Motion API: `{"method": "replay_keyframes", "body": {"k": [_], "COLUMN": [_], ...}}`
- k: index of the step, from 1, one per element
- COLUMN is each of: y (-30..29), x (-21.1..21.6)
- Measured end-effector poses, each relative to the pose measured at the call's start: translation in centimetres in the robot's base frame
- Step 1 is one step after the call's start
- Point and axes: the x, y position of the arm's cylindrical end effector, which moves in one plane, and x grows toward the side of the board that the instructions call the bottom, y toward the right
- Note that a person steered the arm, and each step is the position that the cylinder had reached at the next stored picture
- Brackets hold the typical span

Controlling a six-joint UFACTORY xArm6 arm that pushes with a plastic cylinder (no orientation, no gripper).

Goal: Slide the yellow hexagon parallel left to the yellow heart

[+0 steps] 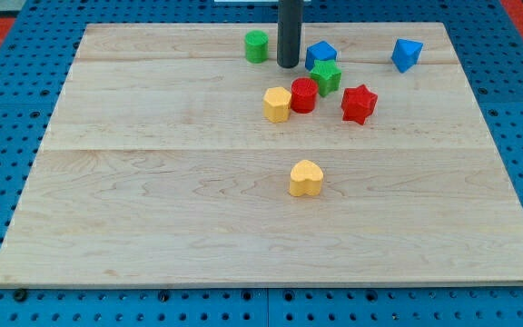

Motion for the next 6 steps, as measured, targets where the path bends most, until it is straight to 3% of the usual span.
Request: {"method": "replay_keyframes", "body": {"k": [3, 6], "y": [-8.5, 3.6], "x": [17.3, 13.3]}}
